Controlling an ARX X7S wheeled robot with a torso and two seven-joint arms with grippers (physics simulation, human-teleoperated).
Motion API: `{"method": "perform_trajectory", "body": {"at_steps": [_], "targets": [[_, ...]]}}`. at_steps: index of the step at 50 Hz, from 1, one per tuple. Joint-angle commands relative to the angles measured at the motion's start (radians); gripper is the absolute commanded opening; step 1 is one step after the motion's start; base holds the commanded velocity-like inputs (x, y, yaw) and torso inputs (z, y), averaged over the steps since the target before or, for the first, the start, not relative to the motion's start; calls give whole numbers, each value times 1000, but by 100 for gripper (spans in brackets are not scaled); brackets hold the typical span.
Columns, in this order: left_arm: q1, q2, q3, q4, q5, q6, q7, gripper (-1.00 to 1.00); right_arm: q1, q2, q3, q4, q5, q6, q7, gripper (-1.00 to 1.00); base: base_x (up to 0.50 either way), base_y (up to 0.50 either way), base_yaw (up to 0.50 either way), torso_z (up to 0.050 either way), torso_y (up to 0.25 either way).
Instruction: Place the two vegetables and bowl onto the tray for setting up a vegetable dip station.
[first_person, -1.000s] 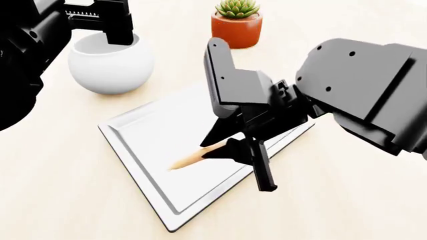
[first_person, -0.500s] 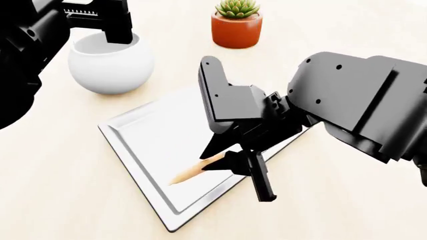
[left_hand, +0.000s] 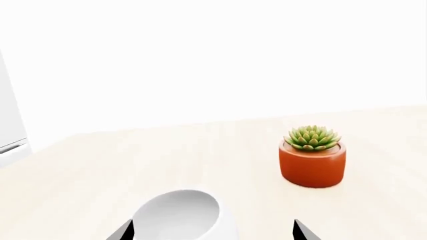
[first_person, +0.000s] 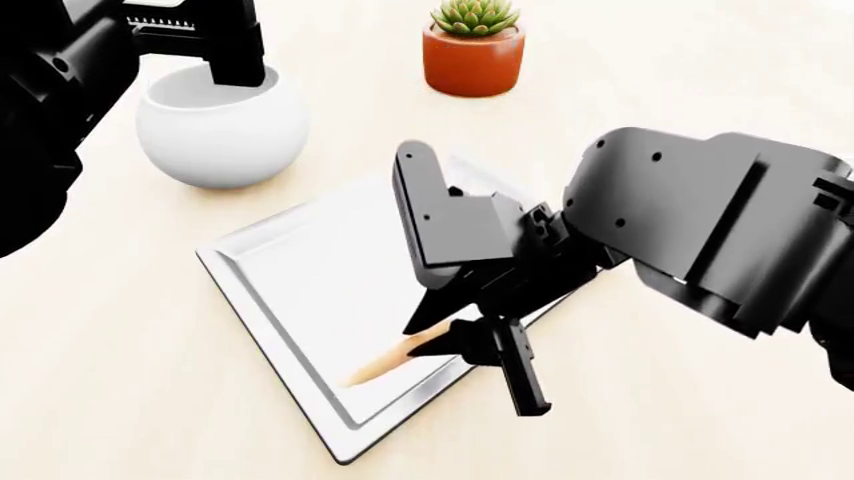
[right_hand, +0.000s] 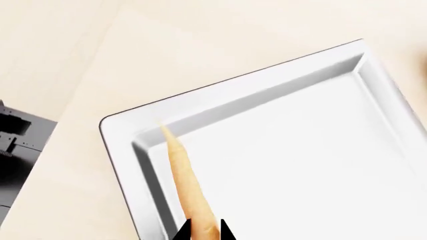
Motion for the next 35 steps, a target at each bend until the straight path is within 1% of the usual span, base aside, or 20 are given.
{"method": "perform_trajectory", "body": {"at_steps": [1, 11, 12, 18, 35], "targets": [[-1, -2, 2, -1, 1, 3, 3, 100, -5, -4, -18, 8, -24, -13, -3, -100, 0, 0, 0, 0, 0], [-1, -3, 3, -1, 0, 7, 3, 100, -9, -14, -21, 15, -33, -22, 3, -100, 0, 0, 0, 0, 0], [-1, -4, 4, 0, 0, 7, 3, 100, -11, -15, -22, 18, -35, -26, 3, 100, 0, 0, 0, 0, 0], [-4, -5, 4, 0, -5, 7, -1, 100, -14, -27, -22, 33, -48, -45, 6, 100, 0, 0, 0, 0, 0], [-8, -7, 8, 1, -8, 10, -2, 100, -12, -17, -16, 33, -53, -49, 19, 100, 0, 0, 0, 0, 0]]}}
